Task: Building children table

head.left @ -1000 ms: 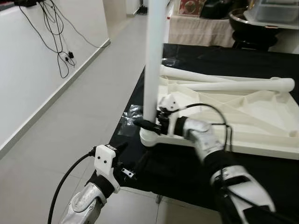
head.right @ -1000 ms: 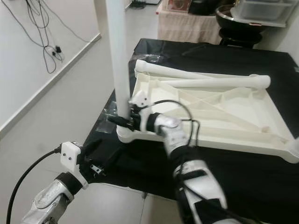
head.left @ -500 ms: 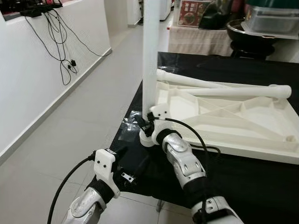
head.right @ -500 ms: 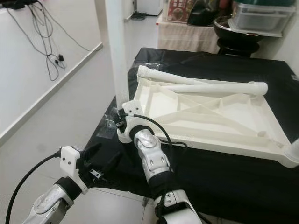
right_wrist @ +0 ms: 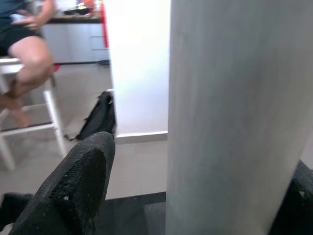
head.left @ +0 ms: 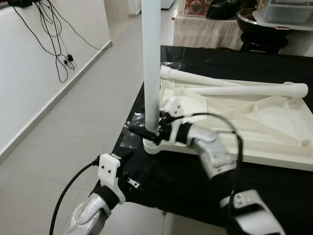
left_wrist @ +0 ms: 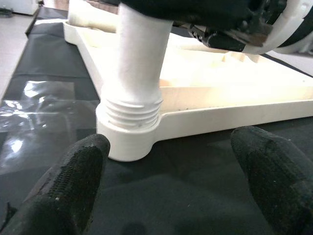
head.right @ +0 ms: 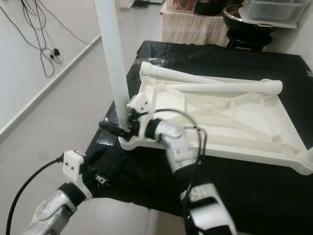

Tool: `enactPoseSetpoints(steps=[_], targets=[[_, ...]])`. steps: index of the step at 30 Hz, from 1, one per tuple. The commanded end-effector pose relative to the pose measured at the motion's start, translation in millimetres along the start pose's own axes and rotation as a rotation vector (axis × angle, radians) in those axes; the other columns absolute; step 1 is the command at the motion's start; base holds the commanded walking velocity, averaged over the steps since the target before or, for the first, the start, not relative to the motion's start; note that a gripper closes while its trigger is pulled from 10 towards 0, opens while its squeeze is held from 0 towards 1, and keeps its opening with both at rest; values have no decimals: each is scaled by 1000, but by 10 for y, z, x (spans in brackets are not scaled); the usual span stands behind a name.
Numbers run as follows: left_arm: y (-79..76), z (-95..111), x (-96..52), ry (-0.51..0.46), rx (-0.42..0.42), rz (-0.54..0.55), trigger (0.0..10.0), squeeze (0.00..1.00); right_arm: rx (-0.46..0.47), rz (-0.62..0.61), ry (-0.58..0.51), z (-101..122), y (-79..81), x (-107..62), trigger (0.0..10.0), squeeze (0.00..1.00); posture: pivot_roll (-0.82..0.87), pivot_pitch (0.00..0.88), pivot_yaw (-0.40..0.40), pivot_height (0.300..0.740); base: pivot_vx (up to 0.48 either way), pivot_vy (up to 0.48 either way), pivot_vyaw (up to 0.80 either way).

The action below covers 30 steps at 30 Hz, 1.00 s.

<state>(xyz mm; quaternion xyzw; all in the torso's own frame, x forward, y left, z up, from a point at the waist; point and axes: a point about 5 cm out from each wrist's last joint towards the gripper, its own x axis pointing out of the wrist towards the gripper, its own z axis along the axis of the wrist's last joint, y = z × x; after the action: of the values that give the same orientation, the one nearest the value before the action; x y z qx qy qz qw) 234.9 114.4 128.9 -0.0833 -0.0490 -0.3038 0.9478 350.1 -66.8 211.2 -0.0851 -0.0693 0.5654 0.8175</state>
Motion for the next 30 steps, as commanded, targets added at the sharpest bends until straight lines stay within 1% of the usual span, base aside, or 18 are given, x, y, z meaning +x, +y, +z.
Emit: enactPoseSetpoints(steps=[1,2,4,7,9,10,11,16,20,22,24,25,27,28,30], targets=[[0,-45,-24,14,-4,8,10000,0,0,101,19,-53,88,54,10000,0,75,109,-20,740,0,0,0],[-3,-47,-22,14,-4,8,10000,0,-16,144,49,-61,66,39,10000,0,77,110,-18,740,0,0,0],[-8,-48,-20,14,-4,8,10000,0,-32,191,85,-66,25,24,10000,0,77,113,-18,740,0,0,0],[-14,-45,-14,12,-5,7,10000,0,-28,205,117,-83,-33,28,10000,0,78,116,-19,740,0,0,0],[-15,-44,-13,12,-5,8,10000,0,-27,209,121,-88,-40,28,10000,0,78,116,-19,740,0,0,0],[-17,-41,-12,10,-5,9,10000,0,-10,206,119,-98,-61,46,2941,0,81,120,-20,740,0,0,0],[-20,-37,-12,8,-4,9,10000,0,0,201,118,-104,-68,52,0,0,81,124,-22,740,0,0,0],[-29,-29,-10,3,-3,11,10000,0,21,203,116,-128,-70,47,0,0,77,126,-22,740,0,0,0],[-38,-19,-11,-1,1,11,10000,0,29,180,123,-179,-101,-2,0,0,71,133,-20,740,0,0,0],[-44,-14,-14,-2,2,10,10000,0,37,115,122,-230,-136,-50,0,0,69,135,-22,740,0,0,0],[-45,-13,-15,-2,2,10,10000,0,38,97,122,-243,-143,-62,0,0,69,135,-22,740,0,0,0],[-45,-9,-16,-3,2,11,10000,0,41,43,124,-288,-156,-106,0,0,60,143,-19,740,0,0,0],[-45,-5,-19,-5,1,12,10000,0,43,-8,126,-331,-164,-150,0,0,57,144,-19,740,0,0,0],[-47,-3,-23,-5,0,11,10000,0,68,-115,133,-397,-163,-187,0,0,54,146,-26,740,0,0,0],[-47,-3,-23,-5,0,11,10000,0,68,-115,133,-397,-163,-187,0,0,54,146,-26,740,0,0,0]])
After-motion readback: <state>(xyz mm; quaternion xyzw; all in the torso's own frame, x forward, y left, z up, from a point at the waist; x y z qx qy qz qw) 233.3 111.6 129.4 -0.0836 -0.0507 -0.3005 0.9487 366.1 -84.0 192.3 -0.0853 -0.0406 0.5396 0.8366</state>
